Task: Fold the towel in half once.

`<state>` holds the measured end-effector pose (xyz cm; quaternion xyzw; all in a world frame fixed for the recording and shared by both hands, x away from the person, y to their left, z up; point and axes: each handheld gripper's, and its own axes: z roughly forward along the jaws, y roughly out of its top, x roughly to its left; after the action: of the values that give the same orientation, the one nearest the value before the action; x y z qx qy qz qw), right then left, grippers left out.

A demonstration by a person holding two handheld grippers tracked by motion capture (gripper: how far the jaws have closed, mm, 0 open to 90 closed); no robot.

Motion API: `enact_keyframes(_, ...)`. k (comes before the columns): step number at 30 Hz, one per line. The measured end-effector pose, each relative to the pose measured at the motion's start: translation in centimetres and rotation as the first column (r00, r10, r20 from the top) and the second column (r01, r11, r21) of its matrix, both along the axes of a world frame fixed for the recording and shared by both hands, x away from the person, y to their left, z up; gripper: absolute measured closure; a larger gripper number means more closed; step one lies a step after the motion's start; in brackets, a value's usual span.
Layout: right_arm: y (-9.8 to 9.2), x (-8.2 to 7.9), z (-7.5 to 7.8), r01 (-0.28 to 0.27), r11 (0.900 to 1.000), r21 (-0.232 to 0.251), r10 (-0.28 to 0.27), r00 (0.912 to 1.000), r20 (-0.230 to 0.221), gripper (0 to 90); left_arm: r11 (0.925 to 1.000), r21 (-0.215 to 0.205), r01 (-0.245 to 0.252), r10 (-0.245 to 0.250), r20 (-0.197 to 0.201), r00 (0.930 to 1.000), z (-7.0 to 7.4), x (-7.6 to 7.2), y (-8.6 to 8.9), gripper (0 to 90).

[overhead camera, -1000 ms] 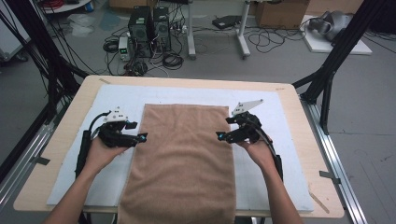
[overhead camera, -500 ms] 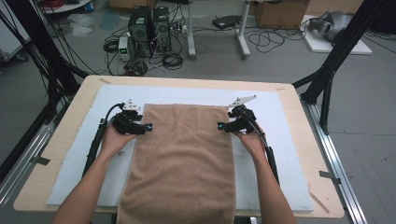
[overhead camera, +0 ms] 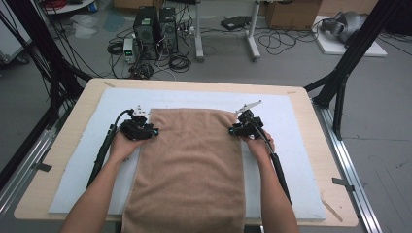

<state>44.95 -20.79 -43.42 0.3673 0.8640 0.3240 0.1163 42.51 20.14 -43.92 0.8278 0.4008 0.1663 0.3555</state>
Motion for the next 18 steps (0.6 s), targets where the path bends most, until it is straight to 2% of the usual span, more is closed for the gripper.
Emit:
enact_keyframes(3,0.2,-0.1,0.1,-0.020,1.000,-0.003,0.020,0.9997,-0.011,81.6,0.9996,-0.027,0.002,-0.002,-0.029,0.9996,0.1,0.1,0.4,80.6)
enact_keyframes(7,0.2,-0.4,0.7,-0.047,0.999,-0.021,0.047,0.9989,-0.010,82.3,0.9997,-0.017,0.017,-0.017,-0.032,0.9993,0.5,-0.2,0.7,83.9)
enact_keyframes(10,0.0,-0.9,1.8,-0.071,0.997,-0.002,0.071,0.9973,0.019,82.4,0.9995,-0.024,0.018,-0.018,-0.011,0.9998,1.2,-0.6,0.9,84.2)
enact_keyframes(13,-0.2,-1.7,3.1,-0.099,0.995,0.017,0.098,0.9939,0.050,82.3,0.9992,-0.026,0.029,-0.029,0.026,0.9993,2.1,-1.4,1.1,84.2)
enact_keyframes(15,-0.6,-2.4,4.0,-0.127,0.991,0.039,0.124,0.9901,0.064,82.3,0.9979,-0.043,0.048,-0.046,0.048,0.9978,2.8,-2.1,1.4,84.1)
enact_keyframes(18,-1.2,-3.7,4.9,-0.167,0.983,0.077,0.163,0.9848,0.059,81.7,0.9964,-0.050,0.069,-0.064,0.087,0.9941,3.6,-3.6,1.9,83.6)
